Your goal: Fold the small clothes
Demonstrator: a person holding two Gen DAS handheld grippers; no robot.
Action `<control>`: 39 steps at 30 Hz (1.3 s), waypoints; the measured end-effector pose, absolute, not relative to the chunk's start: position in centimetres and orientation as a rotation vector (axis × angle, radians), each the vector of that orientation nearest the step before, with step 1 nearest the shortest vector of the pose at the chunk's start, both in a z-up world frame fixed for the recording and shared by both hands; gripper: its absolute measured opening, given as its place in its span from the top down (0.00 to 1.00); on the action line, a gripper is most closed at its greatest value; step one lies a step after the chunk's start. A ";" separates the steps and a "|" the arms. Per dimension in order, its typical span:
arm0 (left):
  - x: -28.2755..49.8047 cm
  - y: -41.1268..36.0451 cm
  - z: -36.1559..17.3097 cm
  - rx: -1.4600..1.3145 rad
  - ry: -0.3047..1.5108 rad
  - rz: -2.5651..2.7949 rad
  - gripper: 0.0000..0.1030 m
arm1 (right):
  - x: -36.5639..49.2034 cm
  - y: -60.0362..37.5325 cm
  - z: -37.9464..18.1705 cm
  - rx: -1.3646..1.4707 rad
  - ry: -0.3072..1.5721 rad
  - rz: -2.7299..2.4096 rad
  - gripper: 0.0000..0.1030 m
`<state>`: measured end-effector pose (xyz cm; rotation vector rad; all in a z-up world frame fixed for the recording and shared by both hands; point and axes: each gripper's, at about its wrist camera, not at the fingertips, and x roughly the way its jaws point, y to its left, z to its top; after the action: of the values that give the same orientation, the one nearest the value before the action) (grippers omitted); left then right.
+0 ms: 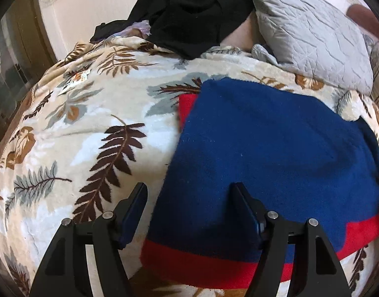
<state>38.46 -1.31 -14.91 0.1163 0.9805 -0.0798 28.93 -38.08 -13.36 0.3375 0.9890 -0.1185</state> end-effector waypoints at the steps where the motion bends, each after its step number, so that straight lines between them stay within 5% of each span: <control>1: 38.6 -1.5 -15.3 0.129 0.994 -0.082 0.30 | 28.9 -38.3 -14.2 0.345 1.019 -0.130 0.92; 8: 38.5 -1.4 -14.9 0.122 0.988 -0.075 0.29 | 29.0 -40.7 -12.0 0.466 0.910 -0.137 0.83; 9: 38.3 -1.5 -14.7 0.118 0.976 -0.080 0.29 | 29.1 -41.1 -11.0 0.474 0.869 -0.138 0.78; 11: 38.1 -1.8 -14.2 0.114 0.955 -0.107 0.29 | 29.7 -41.4 -9.5 0.474 0.791 -0.133 0.46; 12: 37.9 -2.1 -14.0 0.120 0.941 -0.116 0.29 | 30.4 -41.2 -9.2 0.461 0.772 -0.125 0.42; 15: 37.8 -2.8 -14.2 0.154 0.928 -0.131 0.29 | 33.3 -39.5 -10.1 0.426 0.823 -0.088 0.45; 17: 38.1 -3.2 -15.2 0.200 0.965 -0.127 0.28 | 35.0 -38.6 -11.6 0.410 0.882 -0.078 0.64; 20: 38.4 -3.1 -16.1 0.211 0.973 -0.114 0.23 | 36.5 -38.4 -15.2 0.363 1.010 -0.140 0.70; 28: 36.9 -2.8 -14.2 0.222 0.935 -0.088 0.21 | 33.2 -38.8 -12.4 0.426 0.927 -0.121 0.70; 32: 37.1 -2.6 -16.2 0.220 1.002 -0.087 0.18 | 32.8 -38.1 -15.8 0.420 1.077 -0.125 0.69; 39: 35.2 -2.0 -13.9 0.200 0.978 -0.055 0.18 | 29.1 -36.9 -11.7 0.449 0.961 -0.024 0.66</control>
<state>35.23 -1.97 -13.93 0.2002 0.9777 -0.0551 29.09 -36.93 -11.72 0.4491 0.9606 -0.0240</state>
